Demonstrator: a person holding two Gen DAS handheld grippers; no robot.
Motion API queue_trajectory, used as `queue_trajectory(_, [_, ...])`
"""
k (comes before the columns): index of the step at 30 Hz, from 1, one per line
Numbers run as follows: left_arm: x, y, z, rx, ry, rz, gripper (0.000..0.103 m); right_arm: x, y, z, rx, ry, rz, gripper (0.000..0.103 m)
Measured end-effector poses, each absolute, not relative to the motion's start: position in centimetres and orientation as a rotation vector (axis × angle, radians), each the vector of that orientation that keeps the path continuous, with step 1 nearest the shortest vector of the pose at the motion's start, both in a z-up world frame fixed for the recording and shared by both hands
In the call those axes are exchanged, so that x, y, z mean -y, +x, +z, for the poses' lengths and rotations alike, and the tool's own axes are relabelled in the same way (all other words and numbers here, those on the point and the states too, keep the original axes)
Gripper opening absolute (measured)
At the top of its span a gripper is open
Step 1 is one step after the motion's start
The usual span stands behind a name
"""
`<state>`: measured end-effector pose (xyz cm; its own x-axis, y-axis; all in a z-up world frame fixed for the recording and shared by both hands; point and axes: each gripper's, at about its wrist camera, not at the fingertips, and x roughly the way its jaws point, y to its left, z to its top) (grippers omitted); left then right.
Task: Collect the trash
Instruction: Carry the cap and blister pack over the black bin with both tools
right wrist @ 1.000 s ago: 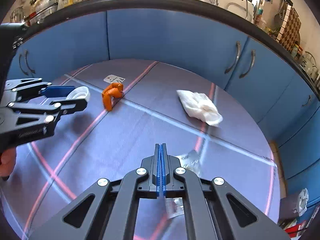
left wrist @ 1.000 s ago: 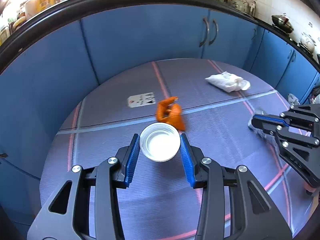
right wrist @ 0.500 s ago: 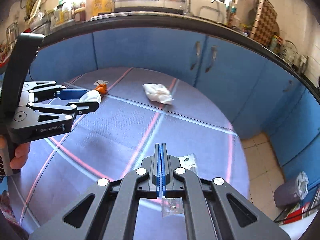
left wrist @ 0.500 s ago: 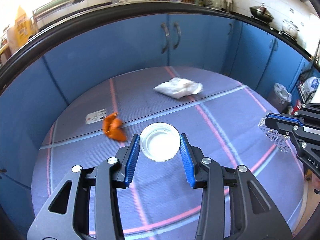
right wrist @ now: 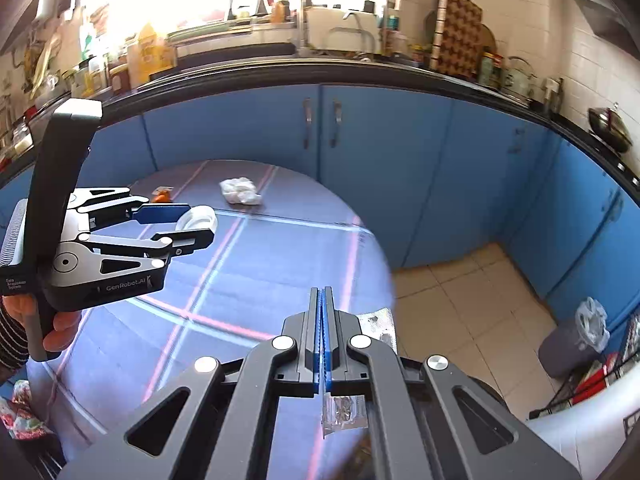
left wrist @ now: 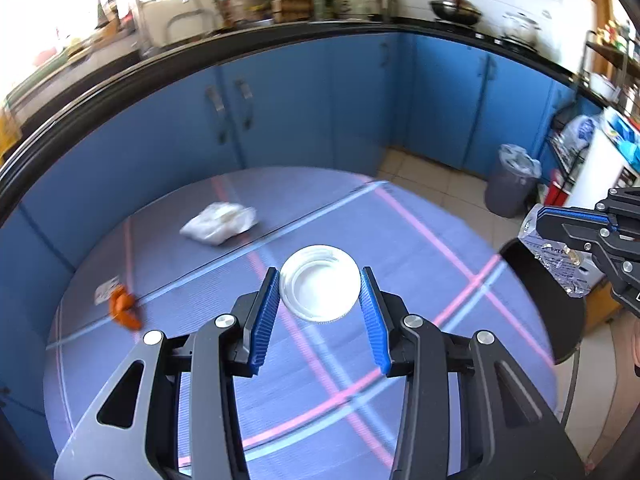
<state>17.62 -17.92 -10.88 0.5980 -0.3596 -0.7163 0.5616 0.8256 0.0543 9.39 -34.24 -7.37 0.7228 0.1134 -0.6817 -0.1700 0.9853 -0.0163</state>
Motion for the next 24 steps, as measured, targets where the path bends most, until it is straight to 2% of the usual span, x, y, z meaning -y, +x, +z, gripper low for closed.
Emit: queue_trajectory(24, [33.4, 11.0, -9.6, -0.689, 0.477, -0.762, 0.041, 44.8, 1.4, -8.2, -0.718, -0.02, 0.018, 0.001])
